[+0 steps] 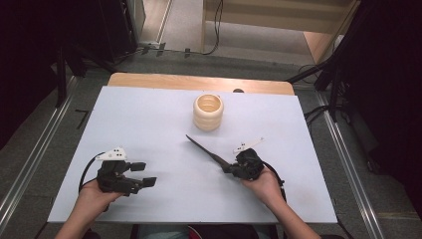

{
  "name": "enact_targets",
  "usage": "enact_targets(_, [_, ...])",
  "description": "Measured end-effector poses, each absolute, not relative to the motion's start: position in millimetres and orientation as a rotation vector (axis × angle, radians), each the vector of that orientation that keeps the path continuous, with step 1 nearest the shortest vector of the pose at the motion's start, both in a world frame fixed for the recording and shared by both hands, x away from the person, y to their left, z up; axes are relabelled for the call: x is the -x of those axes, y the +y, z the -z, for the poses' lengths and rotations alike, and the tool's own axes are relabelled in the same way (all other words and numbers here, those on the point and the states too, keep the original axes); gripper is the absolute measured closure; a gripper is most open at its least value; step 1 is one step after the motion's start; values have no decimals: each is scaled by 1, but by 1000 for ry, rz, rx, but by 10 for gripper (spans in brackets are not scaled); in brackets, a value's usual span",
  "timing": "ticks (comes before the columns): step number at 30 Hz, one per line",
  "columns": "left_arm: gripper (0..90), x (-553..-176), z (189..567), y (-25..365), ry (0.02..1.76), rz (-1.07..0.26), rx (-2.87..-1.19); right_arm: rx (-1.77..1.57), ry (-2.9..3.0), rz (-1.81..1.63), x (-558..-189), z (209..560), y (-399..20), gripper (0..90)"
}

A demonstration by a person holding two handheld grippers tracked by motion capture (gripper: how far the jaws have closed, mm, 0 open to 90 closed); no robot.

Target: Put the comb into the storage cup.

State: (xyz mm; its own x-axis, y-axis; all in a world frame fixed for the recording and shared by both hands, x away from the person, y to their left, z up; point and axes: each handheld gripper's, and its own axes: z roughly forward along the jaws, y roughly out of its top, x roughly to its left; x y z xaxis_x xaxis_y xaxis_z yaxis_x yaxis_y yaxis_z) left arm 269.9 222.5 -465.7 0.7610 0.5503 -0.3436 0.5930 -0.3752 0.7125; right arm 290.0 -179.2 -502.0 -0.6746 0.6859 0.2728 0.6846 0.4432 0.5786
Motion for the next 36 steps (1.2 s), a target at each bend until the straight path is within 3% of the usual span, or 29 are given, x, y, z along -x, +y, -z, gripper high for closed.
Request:
enact_targets(27, [226, -270, 466, 223, 856, 60, -2058, -1291, 2669, -1095, -293, 503, -186, 876])
enact_targets(31, [226, -270, 465, 224, 857, 60, -2057, -1259, 2642, -1172, -291, 494, -191, 769])
enact_targets(36, [226, -270, 466, 223, 859, 60, -2055, -1235, 2584, -1289, -281, 480, -202, 567])
